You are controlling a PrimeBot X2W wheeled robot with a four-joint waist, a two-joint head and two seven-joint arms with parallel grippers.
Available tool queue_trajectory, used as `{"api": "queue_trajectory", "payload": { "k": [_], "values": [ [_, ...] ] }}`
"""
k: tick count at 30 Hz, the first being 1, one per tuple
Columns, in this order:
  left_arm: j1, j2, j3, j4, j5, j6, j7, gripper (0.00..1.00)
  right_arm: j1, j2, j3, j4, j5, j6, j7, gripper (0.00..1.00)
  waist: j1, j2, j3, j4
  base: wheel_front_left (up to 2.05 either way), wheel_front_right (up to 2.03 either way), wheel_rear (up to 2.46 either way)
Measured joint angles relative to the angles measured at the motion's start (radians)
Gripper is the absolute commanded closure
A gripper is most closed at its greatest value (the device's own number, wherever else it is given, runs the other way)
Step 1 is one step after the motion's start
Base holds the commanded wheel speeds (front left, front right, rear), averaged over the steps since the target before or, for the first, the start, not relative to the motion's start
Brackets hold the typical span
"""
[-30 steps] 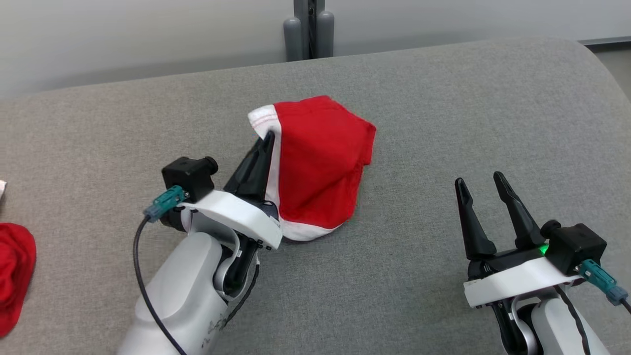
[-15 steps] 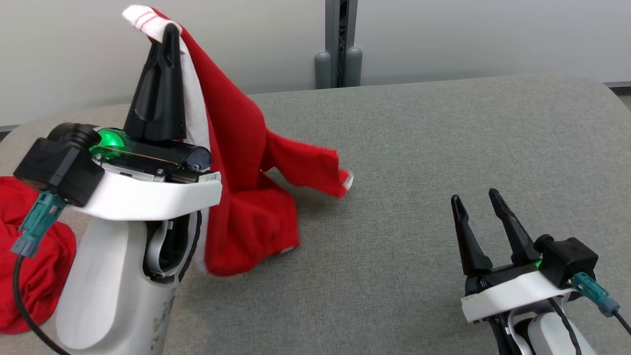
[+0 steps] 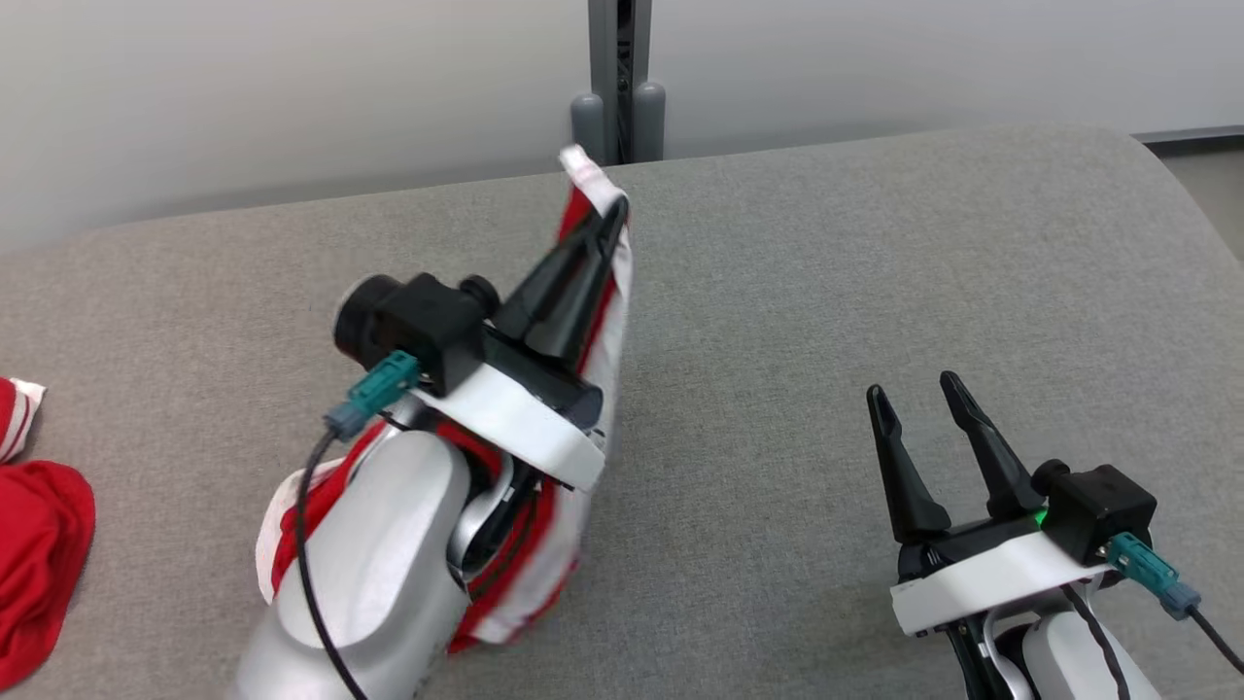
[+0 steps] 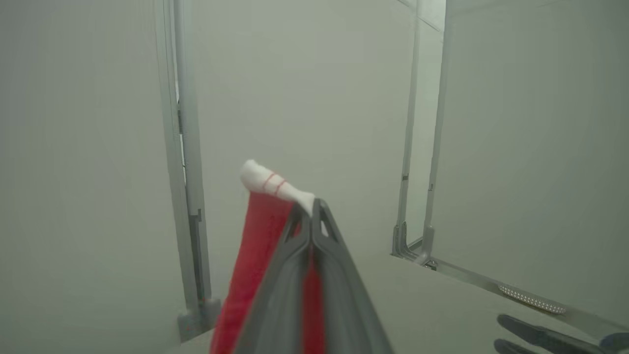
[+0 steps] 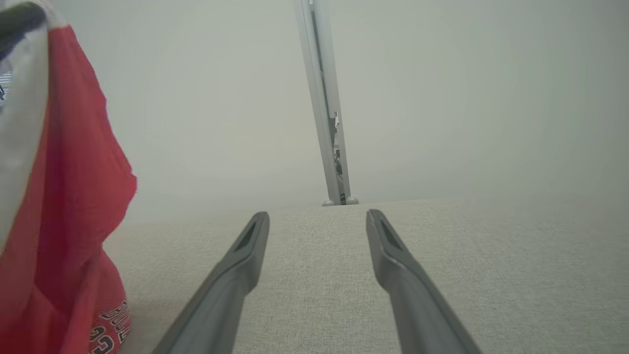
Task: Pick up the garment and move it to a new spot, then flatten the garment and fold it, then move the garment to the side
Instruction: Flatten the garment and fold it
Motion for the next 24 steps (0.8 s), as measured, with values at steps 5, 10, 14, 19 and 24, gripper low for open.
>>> {"api": "queue_trajectory", "payload": {
  "k": [5,10,14,19,24],
  "values": [
    [-0.051,-0.019,-0.186,0.176,-0.052,-0.003,-0.023,1.00,-0.020,-0.001,0.000,-0.004,0.001,0.000,0.000,0.00,0.0000,0.0000,0.031,-0.036,0.00,0.00,0.00],
    [-0.120,-0.031,-0.344,0.328,-0.111,-0.004,-0.042,1.00,-0.038,0.001,0.008,-0.004,0.001,0.000,0.000,0.00,0.0000,0.0000,0.062,-0.077,0.00,0.00,0.00],
    [-0.169,-0.030,-0.406,0.399,-0.160,-0.004,-0.050,0.00,-0.053,0.007,0.020,-0.003,0.002,0.000,0.000,0.00,0.0000,0.0000,0.086,-0.111,0.00,0.00,0.00],
    [-0.210,-0.031,-0.431,0.411,-0.191,-0.003,-0.051,0.00,-0.065,0.014,0.016,-0.005,0.002,0.000,0.000,0.00,0.0000,0.0000,0.119,-0.135,0.00,0.00,0.00],
    [-0.215,-0.031,-0.404,0.361,-0.196,0.035,-0.051,0.00,-0.070,0.016,-0.003,-0.007,0.001,0.000,0.000,0.00,0.0000,0.0000,0.127,-0.119,0.00,0.00,0.00]
  ]
}}
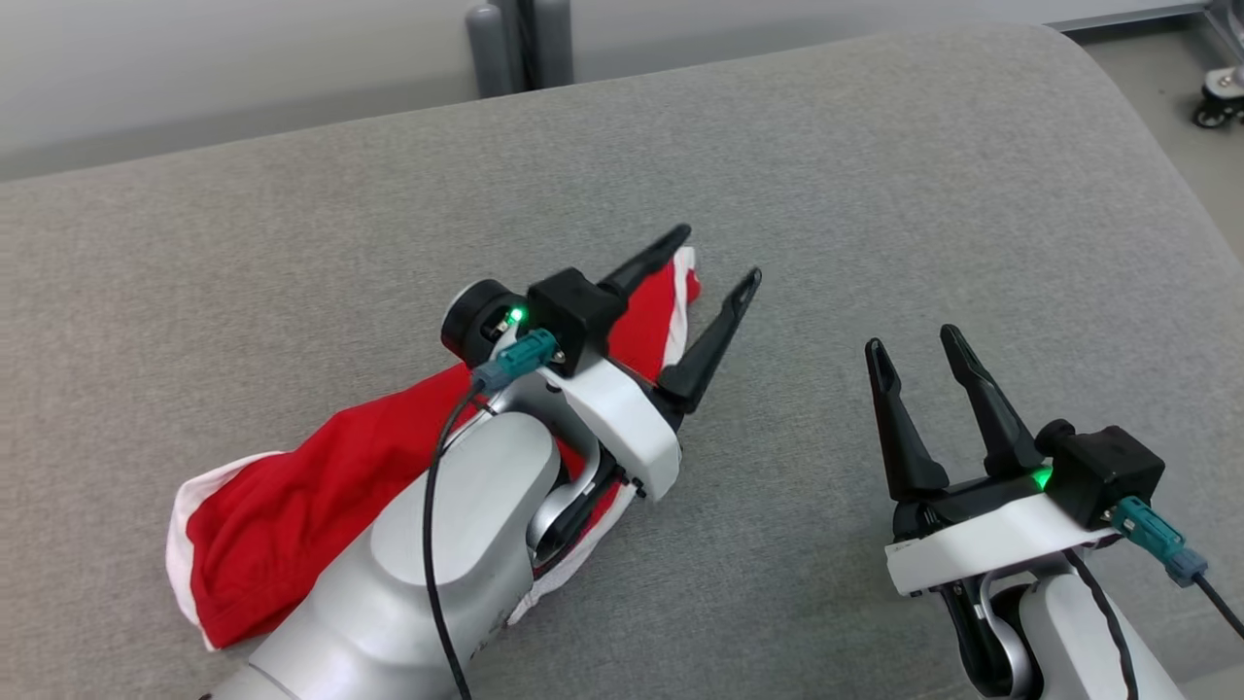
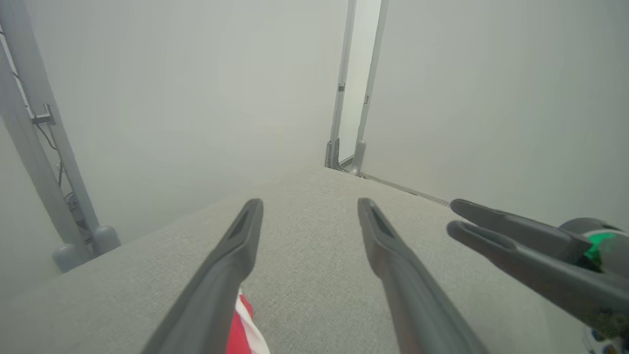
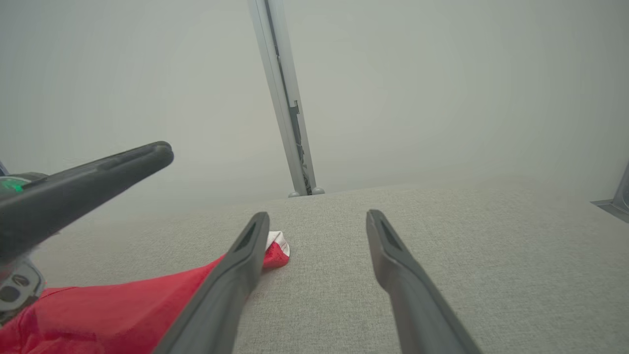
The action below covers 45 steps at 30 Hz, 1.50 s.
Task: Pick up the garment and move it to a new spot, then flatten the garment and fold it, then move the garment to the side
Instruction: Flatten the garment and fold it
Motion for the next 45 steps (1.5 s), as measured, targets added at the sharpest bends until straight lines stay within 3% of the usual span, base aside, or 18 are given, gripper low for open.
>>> {"api": "queue_trajectory", "payload": {
  "k": [8,14,17,25,37,45],
  "values": [
    [0.133,-0.001,0.165,-0.168,0.025,0.047,-0.001,0.00,0.016,-0.002,-0.016,-0.003,-0.009,0.000,0.000,0.00,0.0000,-0.0001,-0.022,0.074,0.00,0.00,0.00],
    [0.343,0.000,0.332,-0.310,0.097,0.073,-0.001,0.00,0.037,-0.012,-0.019,-0.005,-0.016,0.000,0.000,0.00,0.0000,0.0000,-0.062,0.139,0.00,0.00,0.00],
    [0.424,0.001,0.368,-0.329,0.105,0.074,-0.001,0.00,0.041,-0.015,-0.023,-0.007,-0.017,0.000,0.000,0.00,0.0000,0.0000,-0.079,0.161,0.00,0.00,0.00],
    [0.543,0.001,0.384,-0.249,0.040,0.101,0.005,0.00,0.057,-0.020,-0.023,-0.008,-0.018,0.000,0.000,0.00,0.0000,0.0000,-0.103,0.192,0.00,0.00,0.00],
    [0.551,0.062,0.465,-0.155,0.115,0.304,0.019,0.00,0.057,-0.029,-0.020,-0.009,-0.016,0.000,0.000,0.00,0.0000,0.0000,-0.084,0.184,0.00,0.00,0.00],
    [0.525,0.102,0.455,-0.059,0.124,0.329,0.132,0.00,0.055,-0.029,-0.014,-0.007,-0.009,0.000,0.000,0.00,0.0000,-0.0001,-0.078,0.175,0.00,0.00,0.00]
  ]
}}
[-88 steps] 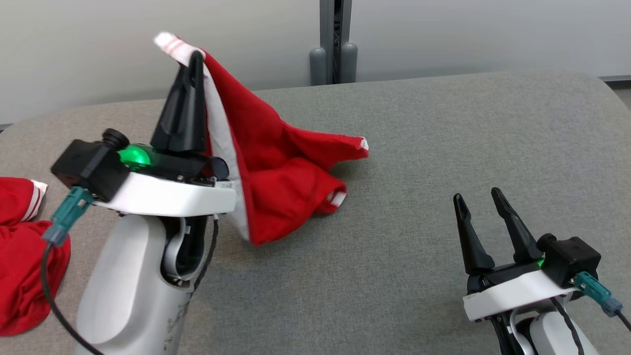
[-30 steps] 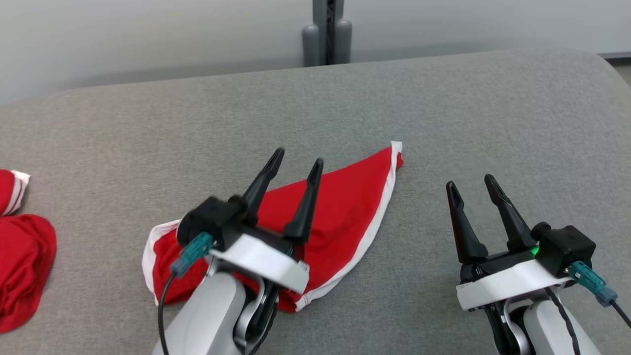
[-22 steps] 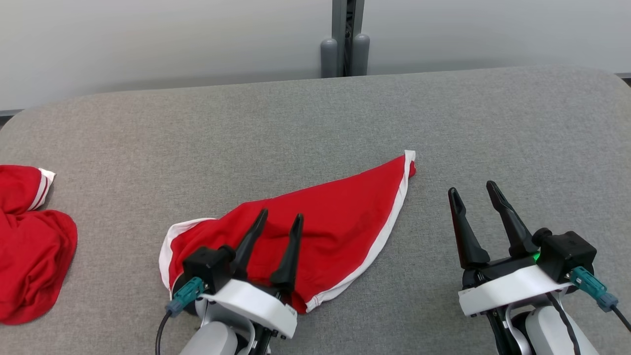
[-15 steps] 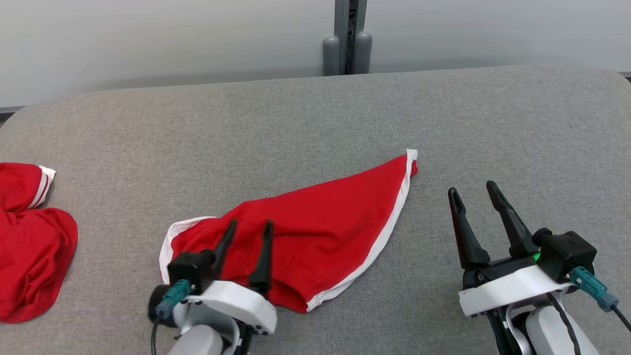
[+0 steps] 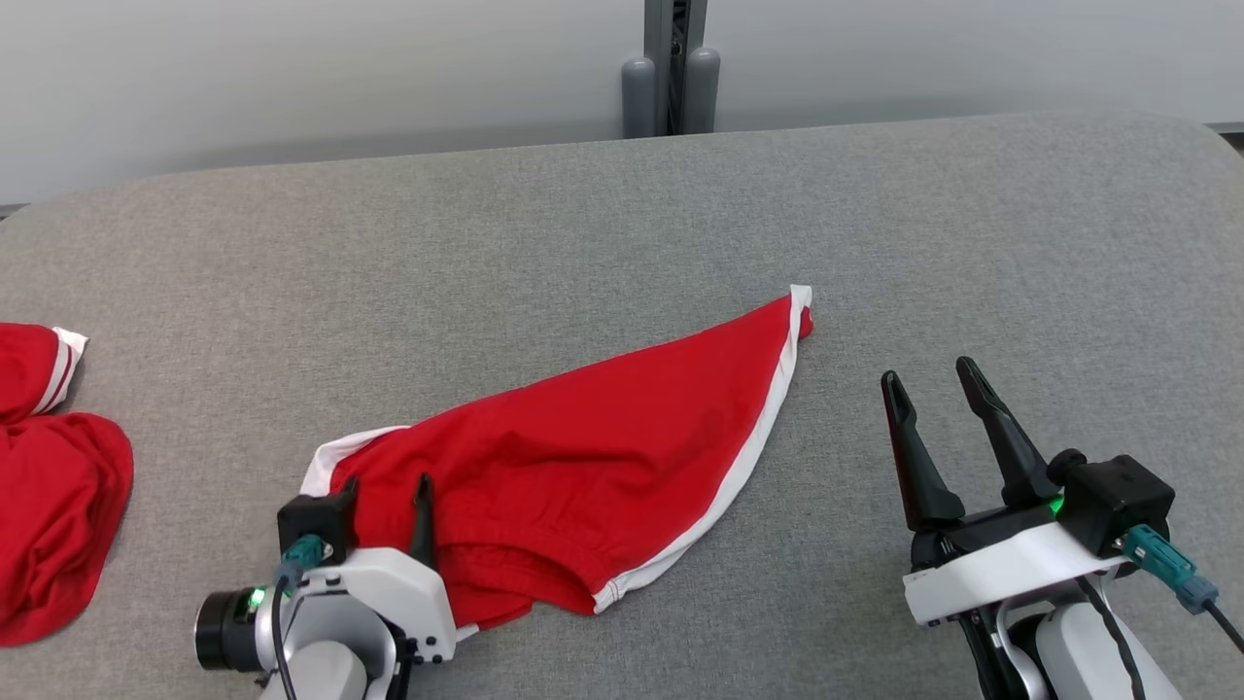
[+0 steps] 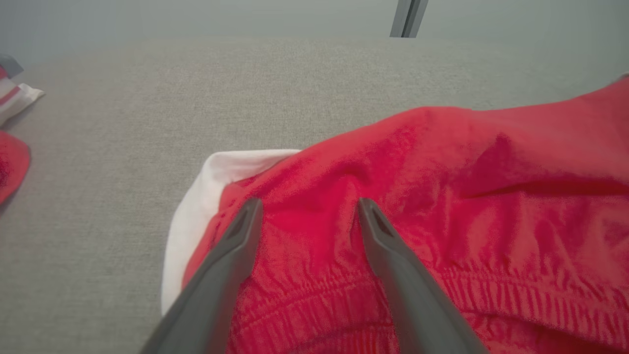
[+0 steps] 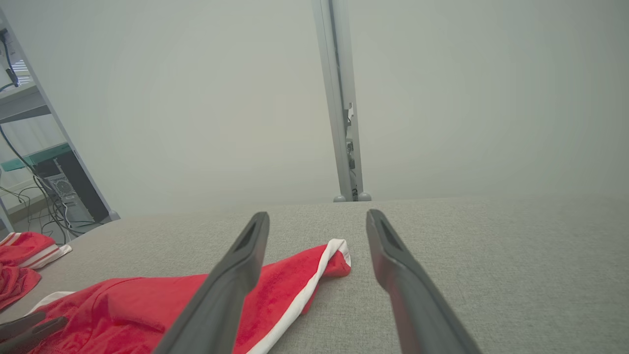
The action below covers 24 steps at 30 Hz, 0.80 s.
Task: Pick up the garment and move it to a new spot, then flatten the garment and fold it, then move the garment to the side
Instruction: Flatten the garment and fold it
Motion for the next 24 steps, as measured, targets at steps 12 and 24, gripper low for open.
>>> {"api": "queue_trajectory", "payload": {
  "k": [12,24],
  "values": [
    [-0.134,0.049,-0.051,0.210,0.046,-0.065,-0.007,1.00,-0.010,0.004,0.013,0.001,0.003,0.000,0.000,0.00,0.0000,0.0001,0.001,-0.048,0.00,0.00,0.00],
    [-0.241,0.085,-0.089,0.216,0.141,-0.098,-0.128,1.00,-0.009,0.009,0.004,-0.002,0.003,0.000,0.000,0.00,0.0000,0.0000,0.007,-0.102,0.00,0.00,0.00]
  ]
}}
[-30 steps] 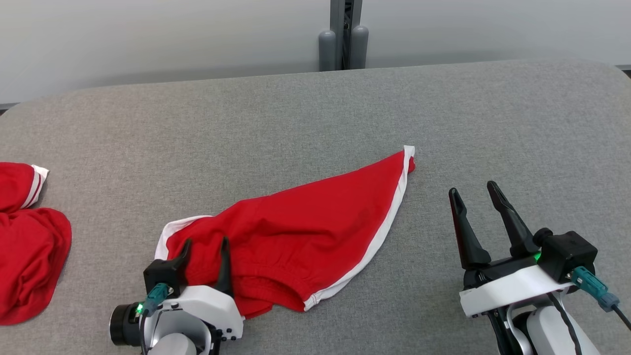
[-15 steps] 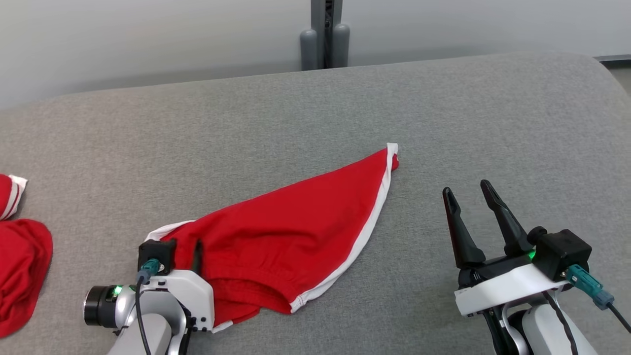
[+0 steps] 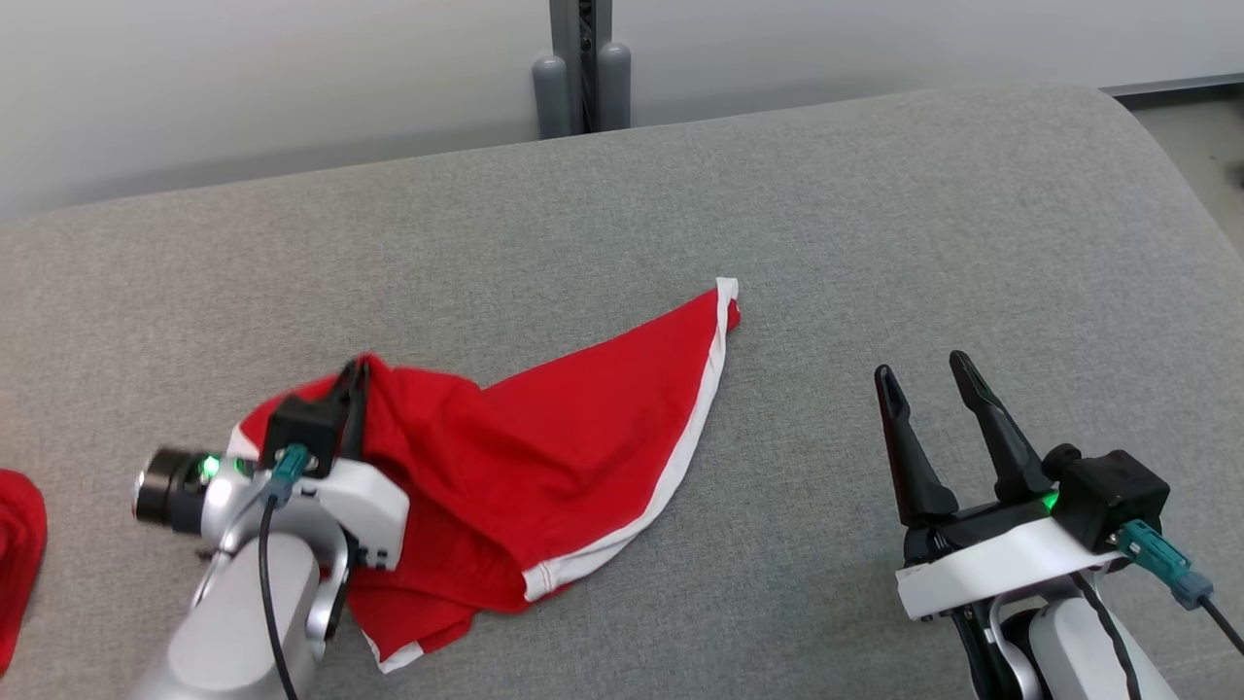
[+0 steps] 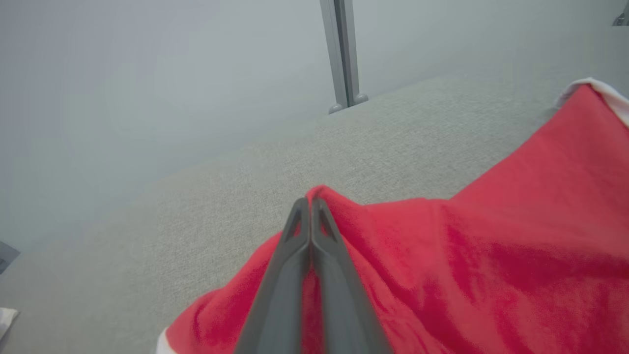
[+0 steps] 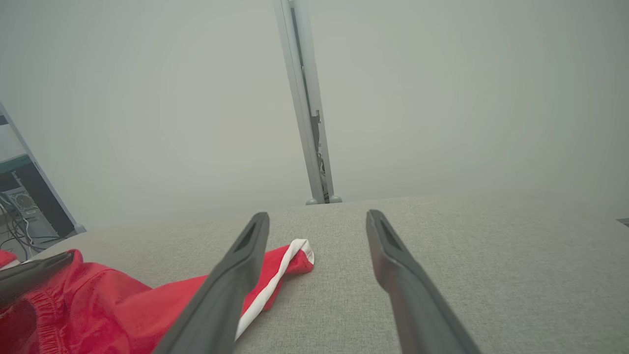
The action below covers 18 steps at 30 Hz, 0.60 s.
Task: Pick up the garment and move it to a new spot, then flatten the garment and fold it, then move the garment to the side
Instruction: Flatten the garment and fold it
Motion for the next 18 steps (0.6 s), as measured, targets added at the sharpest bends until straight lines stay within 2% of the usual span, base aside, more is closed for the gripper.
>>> {"api": "queue_trajectory", "payload": {
  "k": [9,15,18],
  "values": [
    [-0.147,0.067,-0.029,-0.203,0.188,0.000,-0.005,1.00,-0.017,0.008,0.007,-0.002,0.000,0.000,0.000,0.00,0.0000,0.0000,0.029,-0.039,0.00,0.00,0.00],
    [-0.224,0.116,-0.038,-0.195,0.273,0.010,-0.005,1.00,-0.034,0.015,-0.001,-0.005,0.005,0.000,0.000,0.00,0.0000,0.0000,0.055,-0.075,0.00,0.00,0.00],
    [-0.244,0.120,-0.036,-0.154,0.279,0.008,-0.005,1.00,-0.035,0.017,-0.003,-0.006,0.005,0.000,0.000,0.00,0.0000,0.0000,0.072,-0.083,0.00,0.00,0.00]
  ]
}}
